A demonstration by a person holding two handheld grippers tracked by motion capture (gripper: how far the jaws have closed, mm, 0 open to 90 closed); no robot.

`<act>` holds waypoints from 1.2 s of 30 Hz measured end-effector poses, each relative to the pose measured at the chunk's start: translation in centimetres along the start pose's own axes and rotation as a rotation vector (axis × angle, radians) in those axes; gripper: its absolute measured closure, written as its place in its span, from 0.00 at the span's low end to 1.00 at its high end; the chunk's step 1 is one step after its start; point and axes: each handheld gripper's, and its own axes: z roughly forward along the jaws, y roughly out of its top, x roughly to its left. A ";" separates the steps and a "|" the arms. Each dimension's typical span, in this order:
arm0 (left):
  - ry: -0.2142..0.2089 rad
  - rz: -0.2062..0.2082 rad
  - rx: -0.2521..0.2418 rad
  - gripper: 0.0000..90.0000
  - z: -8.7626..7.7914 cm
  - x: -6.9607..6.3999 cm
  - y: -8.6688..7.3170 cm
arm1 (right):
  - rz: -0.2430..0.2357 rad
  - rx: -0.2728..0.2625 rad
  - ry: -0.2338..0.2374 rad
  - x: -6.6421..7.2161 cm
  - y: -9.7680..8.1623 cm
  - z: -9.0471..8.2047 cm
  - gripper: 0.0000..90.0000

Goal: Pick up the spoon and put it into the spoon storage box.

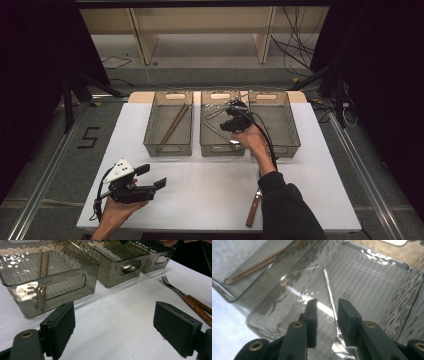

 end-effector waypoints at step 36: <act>0.006 0.001 0.000 0.19 0.1 -0.1 0.1 | -0.027 -0.054 0.054 2.5 -9.7 -8.2 0.37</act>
